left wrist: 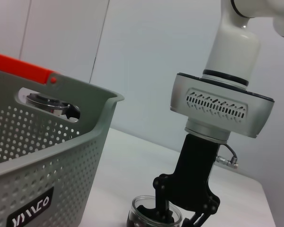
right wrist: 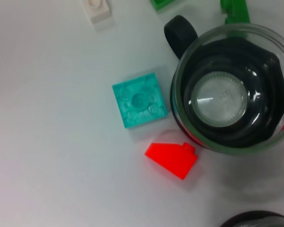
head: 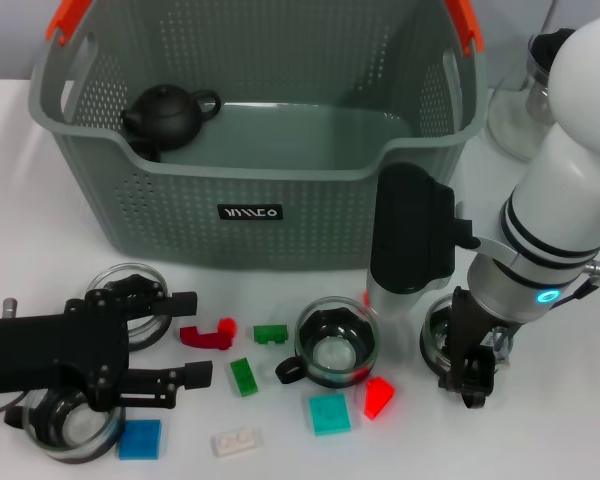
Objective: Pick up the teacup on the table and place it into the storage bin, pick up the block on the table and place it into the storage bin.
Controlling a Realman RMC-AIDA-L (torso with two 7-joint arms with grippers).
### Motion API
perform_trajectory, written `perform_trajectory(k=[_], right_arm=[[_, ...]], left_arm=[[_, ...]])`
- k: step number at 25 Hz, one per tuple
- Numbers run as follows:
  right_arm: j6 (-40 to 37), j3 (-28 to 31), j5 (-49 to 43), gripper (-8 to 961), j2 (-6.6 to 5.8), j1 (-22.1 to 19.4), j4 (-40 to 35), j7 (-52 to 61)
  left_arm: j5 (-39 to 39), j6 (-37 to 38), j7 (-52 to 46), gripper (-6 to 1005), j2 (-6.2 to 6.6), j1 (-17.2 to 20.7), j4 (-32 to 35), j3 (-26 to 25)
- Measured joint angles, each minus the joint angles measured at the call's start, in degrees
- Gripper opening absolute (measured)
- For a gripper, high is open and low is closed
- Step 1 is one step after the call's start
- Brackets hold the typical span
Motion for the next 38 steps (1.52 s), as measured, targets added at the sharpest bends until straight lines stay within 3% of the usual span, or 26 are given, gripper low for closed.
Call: perform_trajectory(k=[5, 10, 14, 20, 24, 26, 28, 33, 38], right_arm=[[-0.04, -0.2, 0.04, 204, -0.07, -0.06, 0.33, 0.02], [-2.46, 3.24, 2.71, 52, -0.41, -0.58, -1.37, -1.51], [-6.97, 8.92, 6.87, 52, -0.78, -1.56, -4.04, -4.42], [-21.7, 26.65, 17.35, 53, -1.52, -4.53, -10.13, -12.91], [-23.22, 34.12, 27.62, 53, -3.65, -7.21, -11.5, -15.88], [-22.82, 37.71, 33.49, 53, -4.51, -8.04, -11.53, -16.93], [-22.32, 42.34, 36.94, 53, -4.41, -8.25, -11.53, -18.08], [-15.08, 51.79, 44.09, 52, -2.2, -7.22, -11.64, -21.49], [3.49, 49.13, 45.96, 53, -1.62, -4.31, -11.2, -19.82]], left_arm=[[0.0, -0.07, 0.2, 873, 0.08, -0.23, -0.62, 0.0], [0.01, -0.08, 0.1, 872, 0.09, -0.37, -0.65, 0.0], [0.02, -0.06, 0.04, 872, 0.15, -0.3, -0.65, 0.01], [-0.3, -0.07, 0.02, 873, 0.18, -0.17, -0.65, 0.0], [-0.35, -0.08, 0.07, 872, 0.27, -0.32, -0.65, -0.01], [-0.36, -0.07, 0.05, 872, 0.27, -0.45, -0.65, -0.05], [-0.37, -0.08, 0.04, 873, 0.27, -0.68, -0.65, -0.09], [-0.41, -0.07, 0.03, 872, 0.06, -1.12, -0.61, -0.49], [-0.48, 0.12, -0.02, 872, -0.01, -1.49, -0.56, -0.52]])
